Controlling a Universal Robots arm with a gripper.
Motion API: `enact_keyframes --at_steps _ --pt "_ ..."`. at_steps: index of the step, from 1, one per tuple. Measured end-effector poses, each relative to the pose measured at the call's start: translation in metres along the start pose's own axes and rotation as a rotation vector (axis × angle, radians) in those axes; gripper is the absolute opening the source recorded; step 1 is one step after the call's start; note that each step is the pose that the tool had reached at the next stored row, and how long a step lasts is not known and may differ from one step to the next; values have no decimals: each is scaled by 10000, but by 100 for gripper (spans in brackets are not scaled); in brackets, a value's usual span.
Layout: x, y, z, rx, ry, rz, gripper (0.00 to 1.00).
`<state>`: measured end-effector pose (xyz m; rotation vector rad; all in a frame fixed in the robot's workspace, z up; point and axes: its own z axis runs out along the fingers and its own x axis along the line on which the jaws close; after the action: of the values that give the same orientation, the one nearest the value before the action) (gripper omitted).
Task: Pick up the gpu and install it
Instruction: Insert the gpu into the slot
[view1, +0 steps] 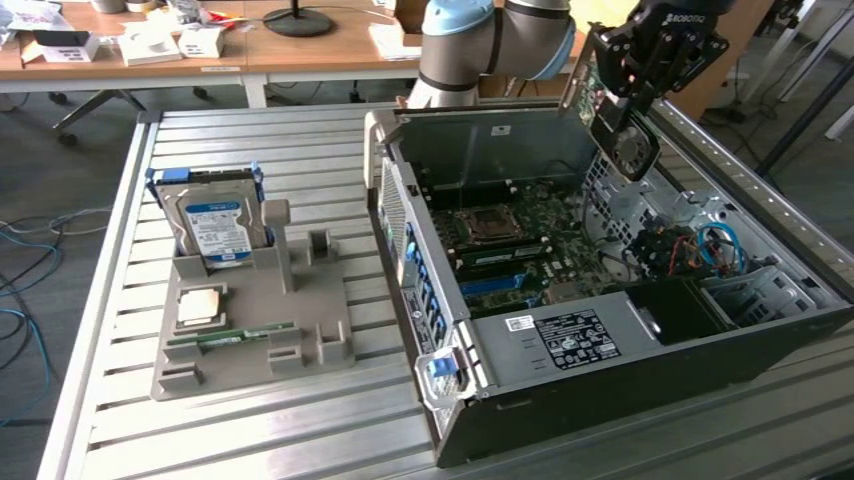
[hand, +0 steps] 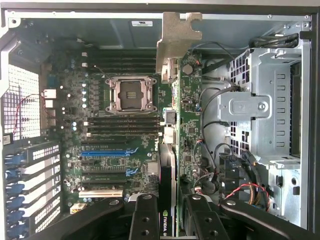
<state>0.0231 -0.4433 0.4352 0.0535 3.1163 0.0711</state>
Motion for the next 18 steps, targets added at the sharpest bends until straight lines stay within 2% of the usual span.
enact_keyframes --at_steps 5,18 --pt "1 0 0 -10 20 -428 26" --pt "5 0 3 -42 119 -2553 26"
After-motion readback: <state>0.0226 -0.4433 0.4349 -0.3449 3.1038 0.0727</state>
